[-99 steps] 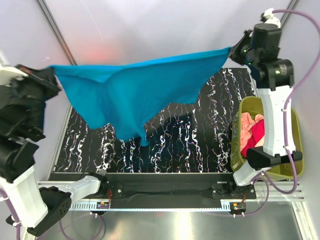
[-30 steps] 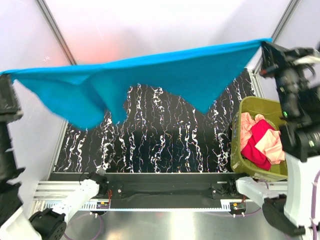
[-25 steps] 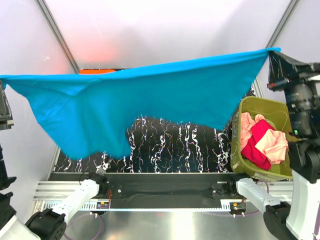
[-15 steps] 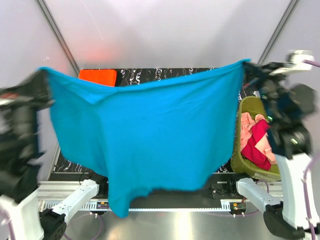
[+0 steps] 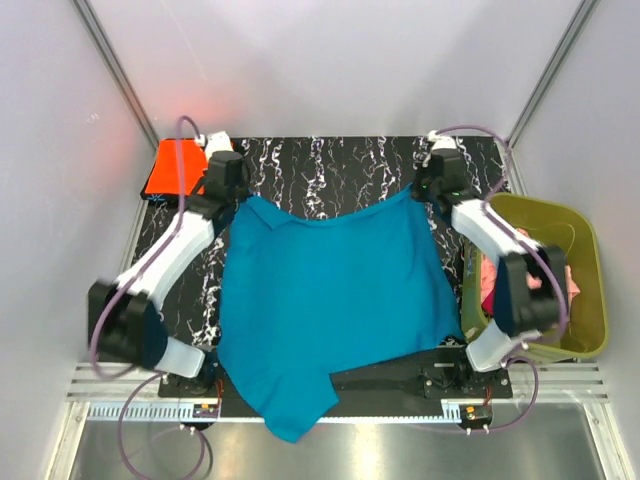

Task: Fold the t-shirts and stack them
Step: Flatten the tshirt out

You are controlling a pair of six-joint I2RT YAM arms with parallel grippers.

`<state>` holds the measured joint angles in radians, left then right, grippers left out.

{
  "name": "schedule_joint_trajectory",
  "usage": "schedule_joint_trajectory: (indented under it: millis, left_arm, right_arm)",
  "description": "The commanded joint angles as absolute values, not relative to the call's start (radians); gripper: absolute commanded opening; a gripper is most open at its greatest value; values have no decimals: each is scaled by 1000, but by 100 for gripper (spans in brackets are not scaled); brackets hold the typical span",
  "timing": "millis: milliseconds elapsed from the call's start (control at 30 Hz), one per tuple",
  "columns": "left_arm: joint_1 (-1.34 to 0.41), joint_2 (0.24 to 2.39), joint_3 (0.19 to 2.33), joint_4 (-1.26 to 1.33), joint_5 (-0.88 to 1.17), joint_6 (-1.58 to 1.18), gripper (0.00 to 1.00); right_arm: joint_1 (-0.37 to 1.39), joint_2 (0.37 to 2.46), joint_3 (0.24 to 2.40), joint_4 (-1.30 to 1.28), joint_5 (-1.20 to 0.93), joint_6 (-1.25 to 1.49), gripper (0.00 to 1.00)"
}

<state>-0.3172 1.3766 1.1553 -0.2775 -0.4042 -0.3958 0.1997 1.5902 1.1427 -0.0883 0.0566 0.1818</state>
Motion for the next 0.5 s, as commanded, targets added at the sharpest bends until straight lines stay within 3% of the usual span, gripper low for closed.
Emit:
schedule_joint_trajectory:
  millis: [0, 233, 467]
  left_arm:
    - [-258, 1578, 1305, -237, -440, -394, 0]
    - [-204, 2021, 1811, -578, -400, -426, 0]
    - [-204, 2077, 1913, -623, -416, -489, 0]
  right_arm:
    - [193, 1768, 1304, 51, 94, 137, 0]
    - [176, 2114, 1705, -118, 78, 107, 0]
    - [117, 2267, 1928, -281, 32, 170, 0]
